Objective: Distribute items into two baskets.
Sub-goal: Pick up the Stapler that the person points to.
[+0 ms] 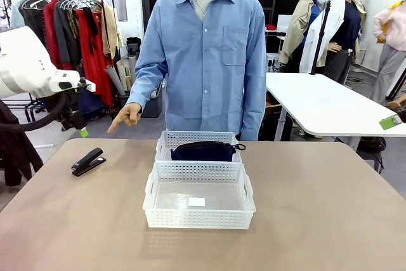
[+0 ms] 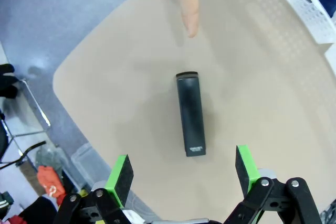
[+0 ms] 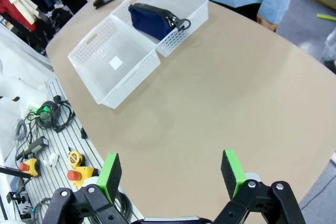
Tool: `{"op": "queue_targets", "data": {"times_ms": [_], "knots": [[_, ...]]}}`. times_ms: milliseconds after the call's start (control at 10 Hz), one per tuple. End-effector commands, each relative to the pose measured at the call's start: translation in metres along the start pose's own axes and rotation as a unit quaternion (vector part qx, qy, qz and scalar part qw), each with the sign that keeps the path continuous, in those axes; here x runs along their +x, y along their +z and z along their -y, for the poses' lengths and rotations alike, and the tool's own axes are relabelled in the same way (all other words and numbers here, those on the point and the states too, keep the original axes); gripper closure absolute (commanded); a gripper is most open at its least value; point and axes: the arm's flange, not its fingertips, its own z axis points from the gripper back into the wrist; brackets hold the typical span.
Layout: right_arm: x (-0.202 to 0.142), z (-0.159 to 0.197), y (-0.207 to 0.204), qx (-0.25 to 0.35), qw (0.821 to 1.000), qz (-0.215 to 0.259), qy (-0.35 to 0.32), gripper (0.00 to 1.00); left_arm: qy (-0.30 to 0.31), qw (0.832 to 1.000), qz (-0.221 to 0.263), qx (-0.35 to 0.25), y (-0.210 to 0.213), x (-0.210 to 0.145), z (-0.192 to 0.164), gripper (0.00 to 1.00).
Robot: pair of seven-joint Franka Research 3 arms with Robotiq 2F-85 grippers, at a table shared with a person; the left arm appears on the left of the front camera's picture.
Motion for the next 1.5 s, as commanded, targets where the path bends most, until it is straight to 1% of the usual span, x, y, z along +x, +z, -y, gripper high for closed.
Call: {"op": "queue_targets", "data": {"times_ms": [0,300,600,1100,1400], "knots": [[0.0,0.0,0.001,-0.001,1.0,-0.001,0.001,0.0,-0.005,1.0,-0.018,0.015,-0.015,0.005,-0.008,0.0],[0.0,0.0,0.001,-0.001,1.0,-0.001,0.001,0.0,-0.016,0.999,-0.038,0.018,-0.048,0.007,-0.009,0.0],[0.0,0.0,0.001,-0.001,1.0,-0.001,0.001,0.0,-0.024,0.998,-0.058,0.0,-0.076,0.01,-0.004,0.0],[0.0,0.0,0.001,-0.001,1.0,-0.001,0.001,0.0,-0.03,0.996,-0.089,-0.013,-0.111,0.002,0.004,0.0],[0.0,0.0,0.001,-0.001,1.0,-0.001,0.001,0.0,-0.028,0.995,-0.097,-0.017,-0.121,0.0,0.008,0.0]]}}
